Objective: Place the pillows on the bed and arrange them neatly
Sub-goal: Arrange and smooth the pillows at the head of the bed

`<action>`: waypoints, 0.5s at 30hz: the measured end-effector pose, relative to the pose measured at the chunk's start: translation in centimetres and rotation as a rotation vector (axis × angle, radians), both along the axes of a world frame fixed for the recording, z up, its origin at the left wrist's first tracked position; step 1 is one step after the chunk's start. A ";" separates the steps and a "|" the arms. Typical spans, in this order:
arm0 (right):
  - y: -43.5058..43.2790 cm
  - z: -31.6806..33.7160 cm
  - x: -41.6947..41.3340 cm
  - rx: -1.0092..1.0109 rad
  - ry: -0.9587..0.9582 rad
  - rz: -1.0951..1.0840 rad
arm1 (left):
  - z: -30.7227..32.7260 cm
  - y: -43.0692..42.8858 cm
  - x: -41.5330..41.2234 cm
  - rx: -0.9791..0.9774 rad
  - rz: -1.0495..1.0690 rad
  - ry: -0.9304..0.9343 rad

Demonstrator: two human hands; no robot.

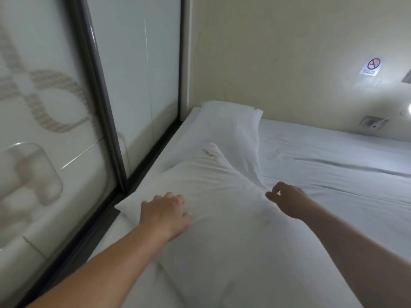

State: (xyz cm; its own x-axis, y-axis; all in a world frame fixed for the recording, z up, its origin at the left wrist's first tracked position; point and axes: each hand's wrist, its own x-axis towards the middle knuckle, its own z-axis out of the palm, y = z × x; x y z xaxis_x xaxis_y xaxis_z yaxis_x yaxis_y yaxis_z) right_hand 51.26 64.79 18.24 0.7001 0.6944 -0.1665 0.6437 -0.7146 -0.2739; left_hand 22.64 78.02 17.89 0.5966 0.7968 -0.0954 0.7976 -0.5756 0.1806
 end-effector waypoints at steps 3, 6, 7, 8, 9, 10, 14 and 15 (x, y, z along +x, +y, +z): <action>-2.4 -2.8 -0.3 -0.161 0.110 -0.101 | -3.2 -3.6 -1.1 -0.422 0.126 -0.023; -4.1 -5.5 -1.6 -0.147 0.225 -0.161 | -6.2 -8.5 0.5 -0.727 0.165 -0.153; -4.2 -6.0 -1.7 -0.127 0.219 -0.171 | -6.9 -9.5 1.7 -0.775 0.235 -0.207; -4.3 -6.4 -1.8 -0.131 0.197 -0.175 | -7.5 -10.2 2.9 -0.790 0.341 -0.265; -4.3 -6.6 -1.7 -0.138 0.170 -0.176 | -7.8 -10.5 3.9 -0.790 0.475 -0.316; -4.3 -6.7 -1.7 -0.158 0.136 -0.167 | -8.4 -10.4 4.6 -0.796 0.620 -0.343; -3.9 -7.8 -1.1 -0.229 0.082 -0.129 | -10.6 -9.6 5.5 -0.869 0.955 -0.372; -3.7 -8.3 -1.0 -0.229 0.079 -0.121 | -11.0 -9.3 6.1 -0.853 0.961 -0.439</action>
